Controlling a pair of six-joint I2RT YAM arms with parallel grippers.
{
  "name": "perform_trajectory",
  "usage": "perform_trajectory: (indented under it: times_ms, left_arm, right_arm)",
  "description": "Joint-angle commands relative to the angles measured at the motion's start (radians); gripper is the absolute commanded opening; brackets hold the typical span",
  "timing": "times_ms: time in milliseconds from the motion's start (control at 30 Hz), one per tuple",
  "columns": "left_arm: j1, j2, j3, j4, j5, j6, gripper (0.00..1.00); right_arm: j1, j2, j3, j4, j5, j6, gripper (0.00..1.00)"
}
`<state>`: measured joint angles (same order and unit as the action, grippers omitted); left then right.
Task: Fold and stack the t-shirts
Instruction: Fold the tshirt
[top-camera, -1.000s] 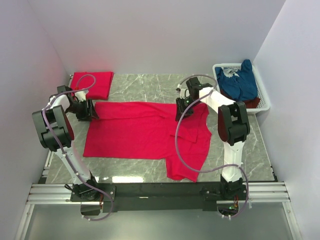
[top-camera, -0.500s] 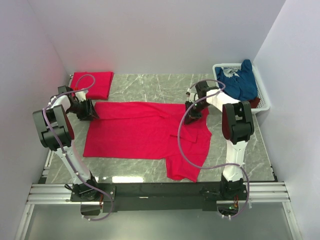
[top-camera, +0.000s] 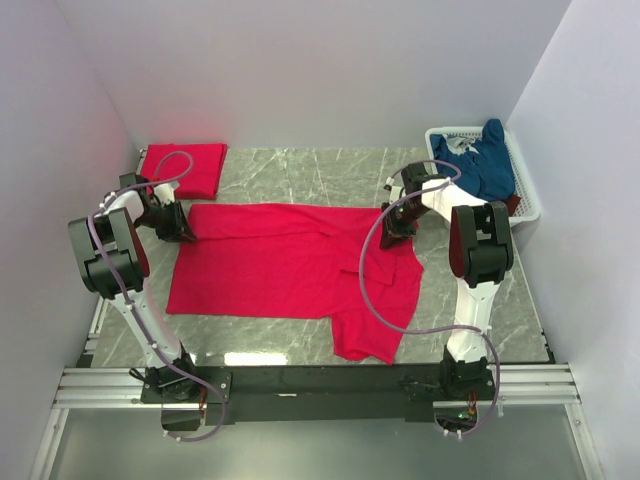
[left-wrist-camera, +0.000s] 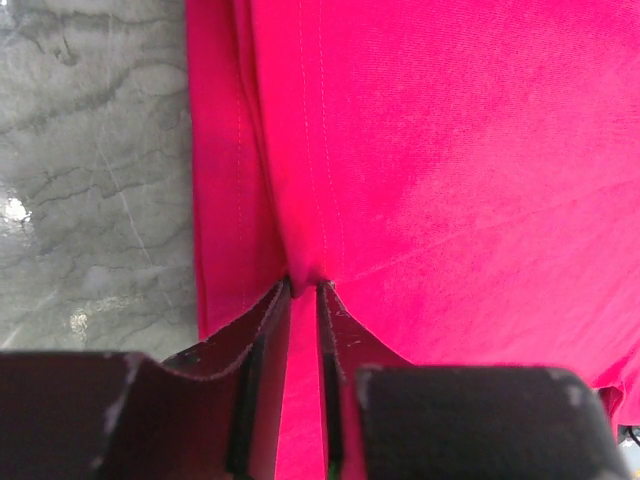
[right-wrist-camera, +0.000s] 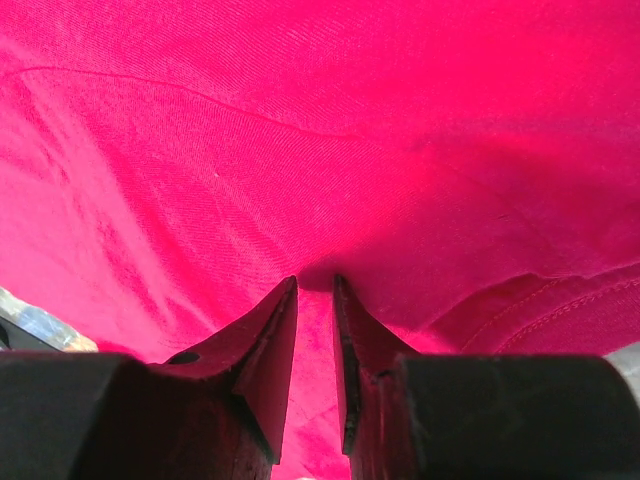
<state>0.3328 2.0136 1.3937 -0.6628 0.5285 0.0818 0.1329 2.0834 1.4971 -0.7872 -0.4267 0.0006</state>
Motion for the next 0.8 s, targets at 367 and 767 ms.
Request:
perform_trajectory:
  times_ms: [367, 767]
  left_arm:
    - [0.017, -0.016, 0.076, -0.037, -0.045, 0.003, 0.01]
    - [0.052, -0.024, 0.116, -0.101, -0.111, 0.076, 0.01]
  right_arm:
    - [-0.018, -0.005, -0.02, 0.002, 0.072, -0.021, 0.31]
    - [-0.021, 0.001, -0.014, -0.009, 0.088, -0.025, 0.33]
